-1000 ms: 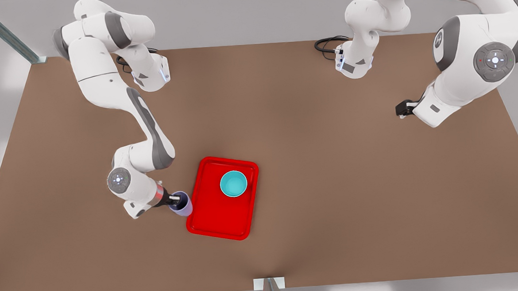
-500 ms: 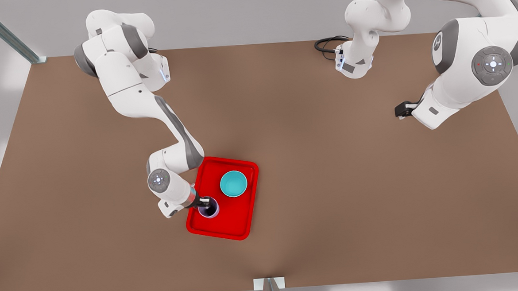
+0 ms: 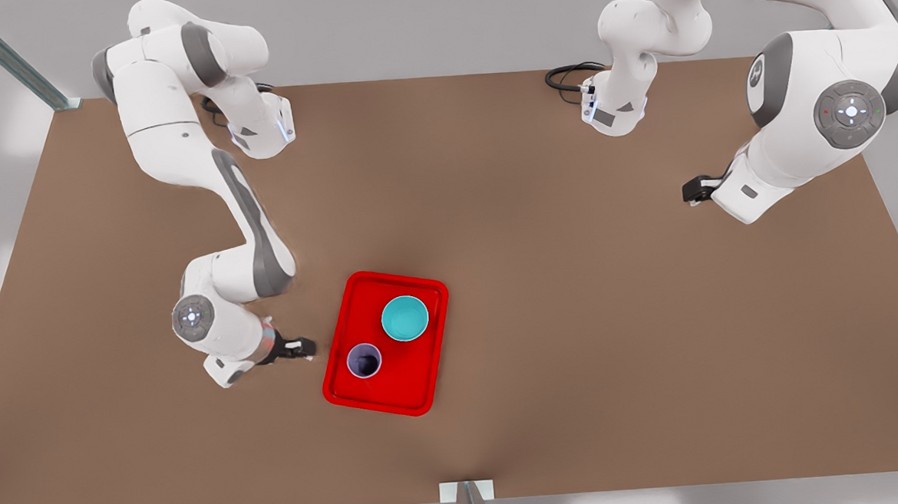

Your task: Place the bowl on the tray with the left arm and the cup on the tray with the right arm

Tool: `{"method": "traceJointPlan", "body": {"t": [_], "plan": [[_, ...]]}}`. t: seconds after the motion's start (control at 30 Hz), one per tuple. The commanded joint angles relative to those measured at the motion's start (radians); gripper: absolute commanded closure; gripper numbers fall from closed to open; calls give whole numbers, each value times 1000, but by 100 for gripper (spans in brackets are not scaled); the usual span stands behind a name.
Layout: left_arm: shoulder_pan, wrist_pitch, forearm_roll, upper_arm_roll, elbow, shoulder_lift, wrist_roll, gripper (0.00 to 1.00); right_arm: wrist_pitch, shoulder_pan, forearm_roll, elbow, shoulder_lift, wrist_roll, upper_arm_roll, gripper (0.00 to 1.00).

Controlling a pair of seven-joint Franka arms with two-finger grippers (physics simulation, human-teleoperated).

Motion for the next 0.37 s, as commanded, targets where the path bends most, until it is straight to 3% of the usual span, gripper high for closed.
{"method": "traceJointPlan", "body": {"t": [0.0, 0.13, 0.33], "plan": [[0, 0, 0, 0, 0, 0, 0, 0, -20, -7, -3, 0, -24, -17, -3, 0], [0, -1, 8, 0, 17, 1, -11, 0, -279, -75, -31, 97, -165, -49, -75, 0], [100, -12, 8, -41, 74, -45, 44, 0, -388, -95, -59, 74, -322, -49, -105, 0]]}}
